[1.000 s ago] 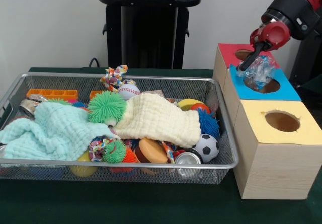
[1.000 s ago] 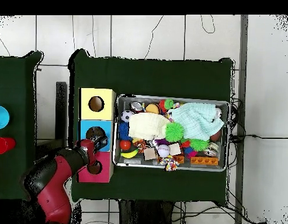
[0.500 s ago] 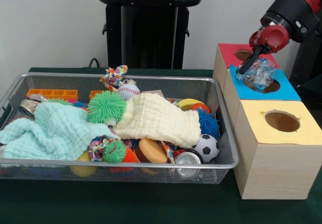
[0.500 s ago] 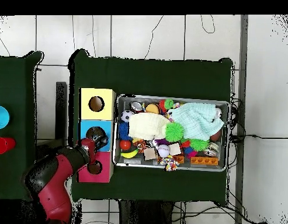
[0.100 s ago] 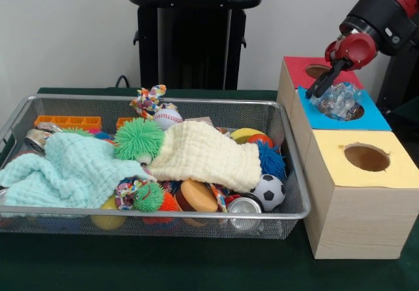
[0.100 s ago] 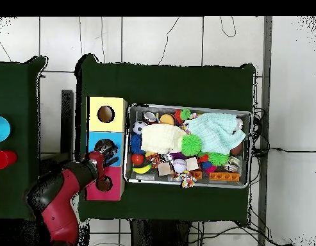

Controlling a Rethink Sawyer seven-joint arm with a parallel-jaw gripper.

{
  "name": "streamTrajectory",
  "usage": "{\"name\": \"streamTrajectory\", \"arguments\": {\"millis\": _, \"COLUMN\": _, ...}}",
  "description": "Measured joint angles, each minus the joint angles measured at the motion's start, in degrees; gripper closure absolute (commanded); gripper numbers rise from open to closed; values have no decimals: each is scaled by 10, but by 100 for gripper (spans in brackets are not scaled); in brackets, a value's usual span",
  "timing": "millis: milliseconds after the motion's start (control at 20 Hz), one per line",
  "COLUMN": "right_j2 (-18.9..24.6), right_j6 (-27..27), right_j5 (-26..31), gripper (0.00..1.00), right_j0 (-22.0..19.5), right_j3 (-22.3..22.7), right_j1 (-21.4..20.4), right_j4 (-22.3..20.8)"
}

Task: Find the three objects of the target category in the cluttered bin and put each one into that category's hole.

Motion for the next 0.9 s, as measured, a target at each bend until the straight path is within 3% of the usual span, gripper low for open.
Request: {"name": "streamTrajectory", "arguments": {"millis": 900, "right_j2": 43, "right_j6": 0, "right_j5": -19, "gripper": 0, "right_j0": -15, "right_j3": -2, "right_j1": -17, "right_j4": 0}}
